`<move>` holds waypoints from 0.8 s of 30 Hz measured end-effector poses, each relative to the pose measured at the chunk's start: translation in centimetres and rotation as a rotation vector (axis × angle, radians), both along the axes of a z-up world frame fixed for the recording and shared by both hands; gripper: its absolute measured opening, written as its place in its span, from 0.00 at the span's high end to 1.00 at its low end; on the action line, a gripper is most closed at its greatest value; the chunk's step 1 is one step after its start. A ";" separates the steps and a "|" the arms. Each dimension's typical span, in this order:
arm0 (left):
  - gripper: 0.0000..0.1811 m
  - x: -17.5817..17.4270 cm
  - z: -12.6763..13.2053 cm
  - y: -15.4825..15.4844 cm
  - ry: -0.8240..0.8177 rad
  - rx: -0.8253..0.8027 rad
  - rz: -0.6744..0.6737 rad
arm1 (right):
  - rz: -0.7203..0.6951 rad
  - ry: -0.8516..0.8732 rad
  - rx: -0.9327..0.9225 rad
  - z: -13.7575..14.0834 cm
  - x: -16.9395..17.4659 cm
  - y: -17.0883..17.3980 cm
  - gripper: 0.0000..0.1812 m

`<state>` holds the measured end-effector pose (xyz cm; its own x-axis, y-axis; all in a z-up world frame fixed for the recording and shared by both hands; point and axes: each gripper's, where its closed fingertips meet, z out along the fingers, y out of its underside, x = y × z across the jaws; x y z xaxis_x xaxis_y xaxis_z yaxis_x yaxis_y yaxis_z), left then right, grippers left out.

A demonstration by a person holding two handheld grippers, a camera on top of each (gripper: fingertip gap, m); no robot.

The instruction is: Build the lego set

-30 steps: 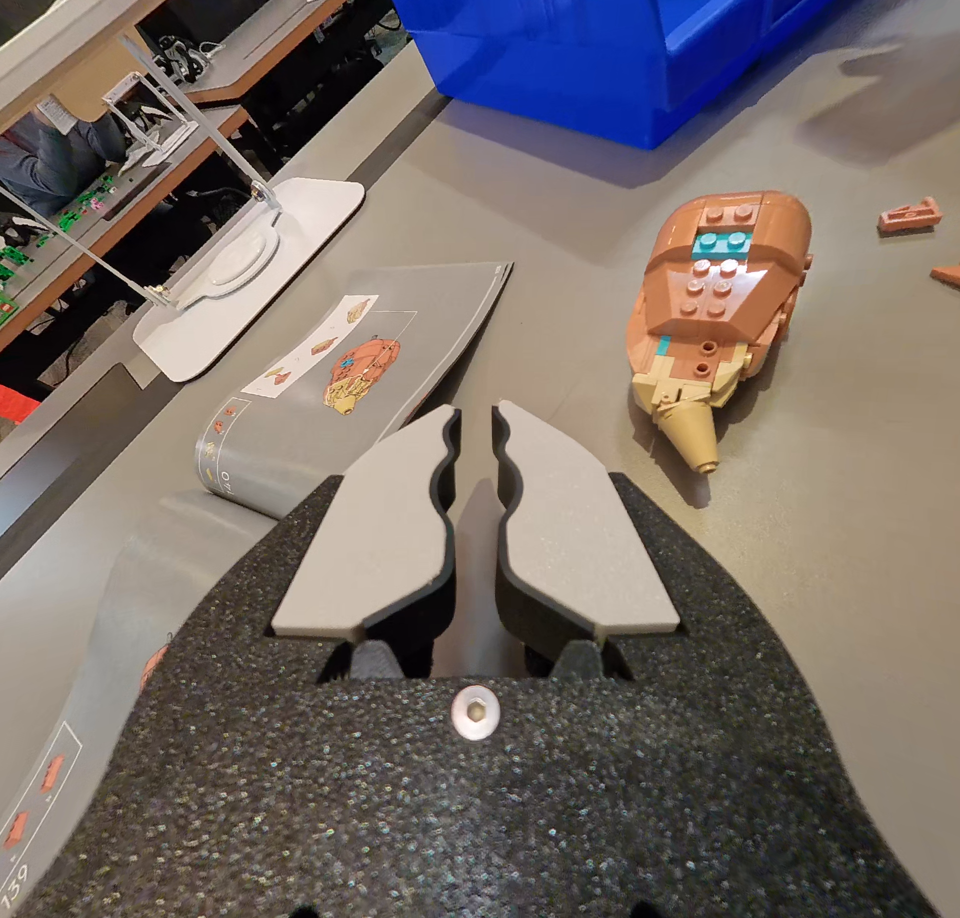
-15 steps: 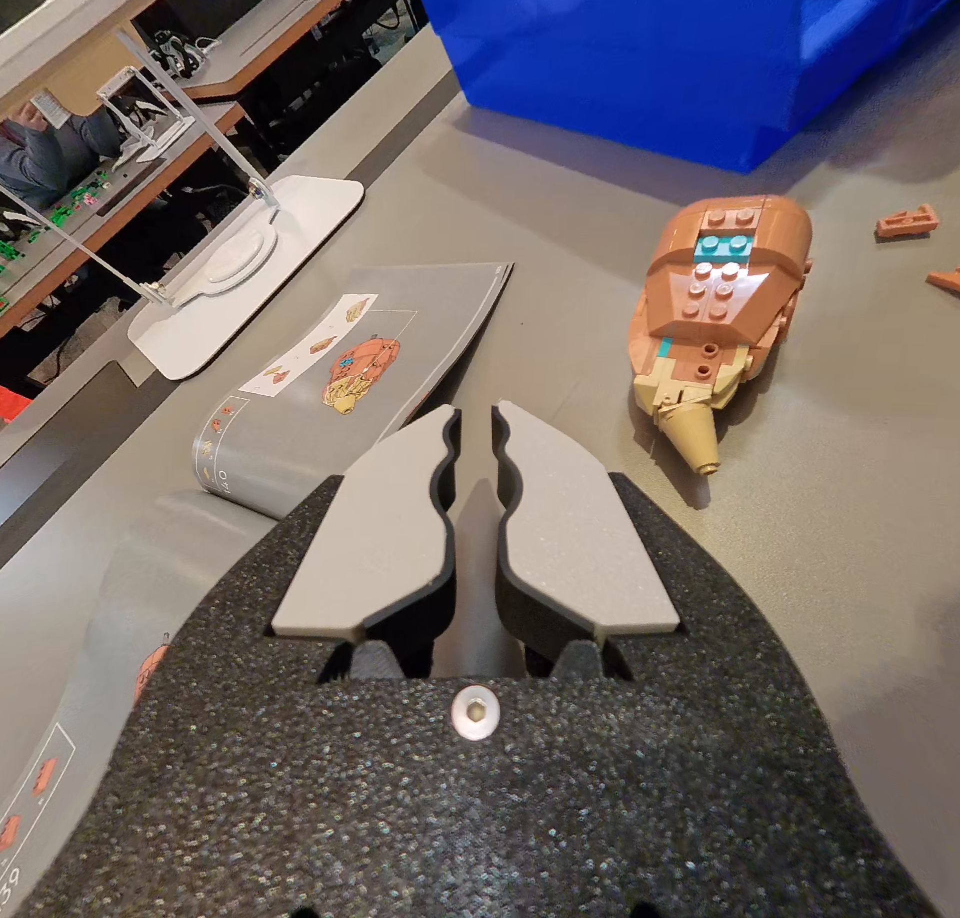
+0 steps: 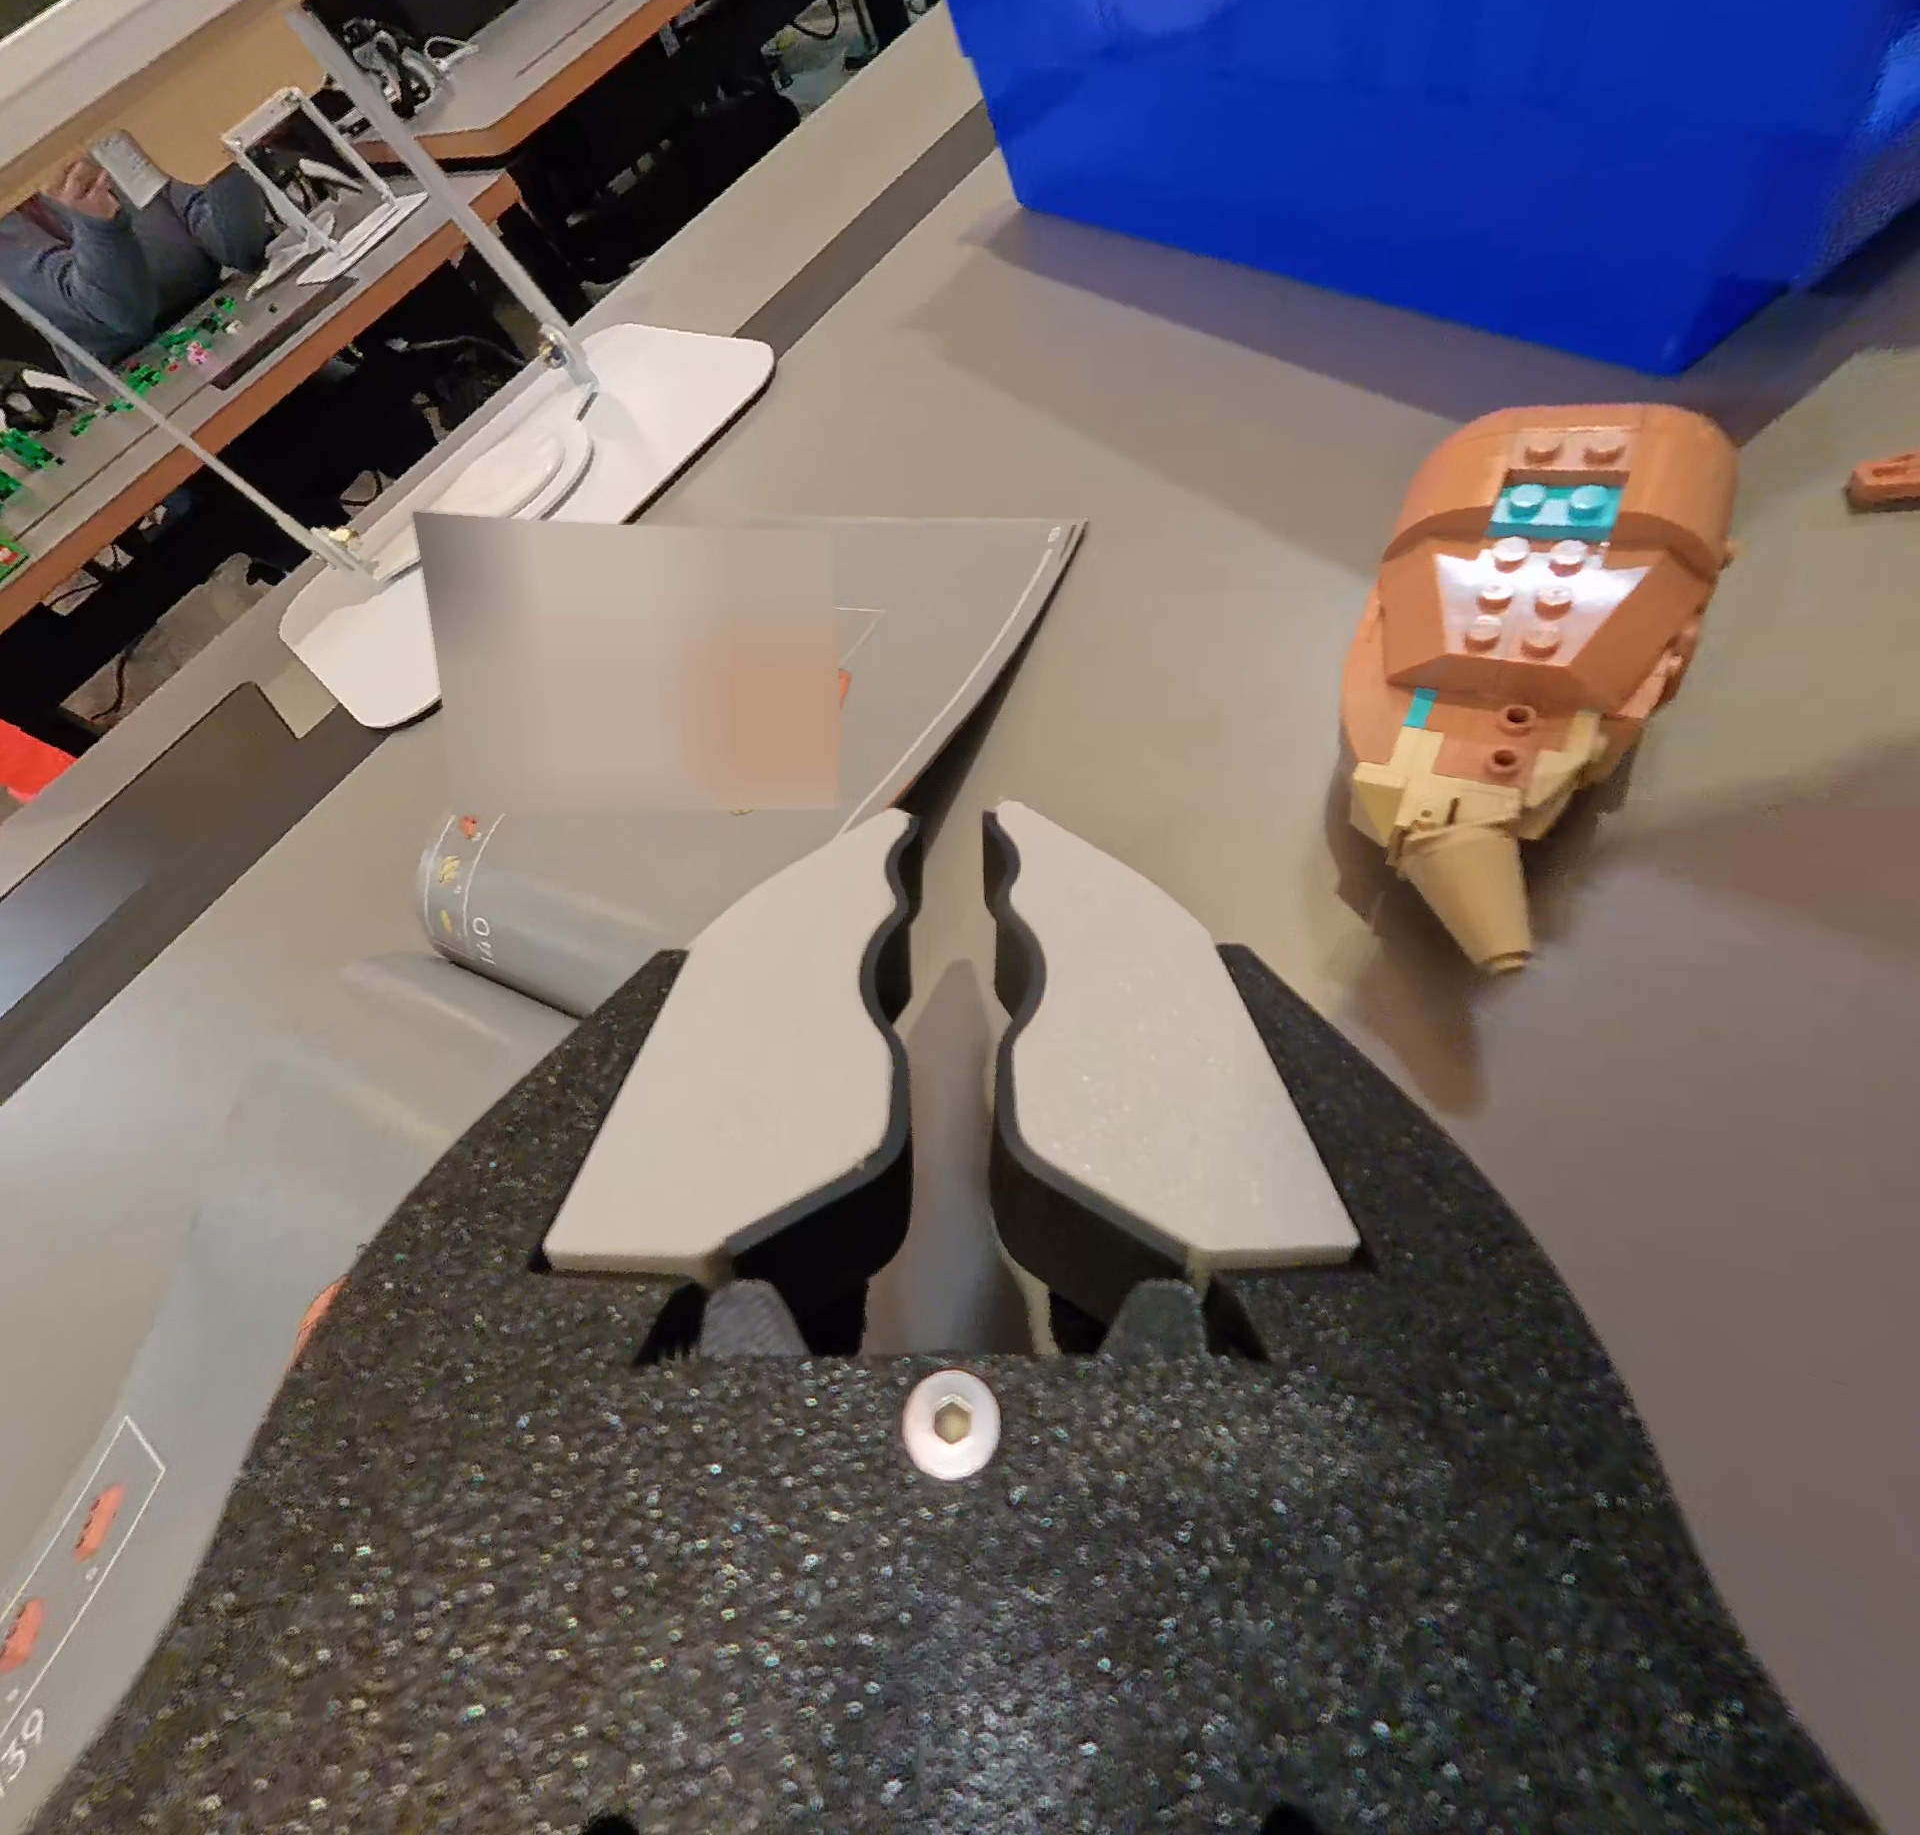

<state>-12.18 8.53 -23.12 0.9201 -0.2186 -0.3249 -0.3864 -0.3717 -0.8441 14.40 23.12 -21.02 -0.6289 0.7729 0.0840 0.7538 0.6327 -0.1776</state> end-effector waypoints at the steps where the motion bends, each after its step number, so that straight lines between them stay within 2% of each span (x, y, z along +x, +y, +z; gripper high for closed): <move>1: 0.94 -0.2 0.0 0.1 -0.002 -0.002 0.011 | 0.020 -0.008 -0.022 -0.4 -0.2 0.2 0.78; 7: 0.94 -1.5 -0.1 0.8 0.000 -0.007 0.063 | 0.209 -0.063 -0.142 -2.8 -1.1 -0.4 0.80; 10: 0.94 -1.9 -0.1 0.9 0.004 -0.008 0.080 | 0.400 0.003 -0.167 -2.8 -2.3 -2.1 0.80; 15: 0.94 -1.7 -0.2 0.8 0.029 -0.007 0.066 | 0.638 0.065 -0.215 -3.4 -2.9 -4.2 0.82; 24: 0.94 -1.5 -0.9 0.8 0.085 -0.031 0.054 | 0.884 0.054 -0.199 -5.3 -2.3 -4.9 0.84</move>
